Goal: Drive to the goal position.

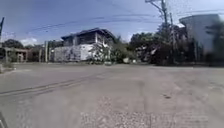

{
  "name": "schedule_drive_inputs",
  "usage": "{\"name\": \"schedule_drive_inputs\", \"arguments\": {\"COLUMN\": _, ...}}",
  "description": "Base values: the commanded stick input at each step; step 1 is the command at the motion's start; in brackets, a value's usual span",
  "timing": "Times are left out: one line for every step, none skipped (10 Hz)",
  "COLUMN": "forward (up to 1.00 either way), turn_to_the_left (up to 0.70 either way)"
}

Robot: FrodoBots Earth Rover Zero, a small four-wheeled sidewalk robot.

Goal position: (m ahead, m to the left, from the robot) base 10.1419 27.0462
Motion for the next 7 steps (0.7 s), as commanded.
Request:
{"name": "schedule_drive_inputs", "arguments": {"forward": 1.0, "turn_to_the_left": 0.0}}
{"name": "schedule_drive_inputs", "arguments": {"forward": 1.0, "turn_to_the_left": 0.0}}
{"name": "schedule_drive_inputs", "arguments": {"forward": 1.0, "turn_to_the_left": 0.0}}
{"name": "schedule_drive_inputs", "arguments": {"forward": 1.0, "turn_to_the_left": 0.0}}
{"name": "schedule_drive_inputs", "arguments": {"forward": 1.0, "turn_to_the_left": 0.0}}
{"name": "schedule_drive_inputs", "arguments": {"forward": 1.0, "turn_to_the_left": 0.0}}
{"name": "schedule_drive_inputs", "arguments": {"forward": 1.0, "turn_to_the_left": 0.0}}
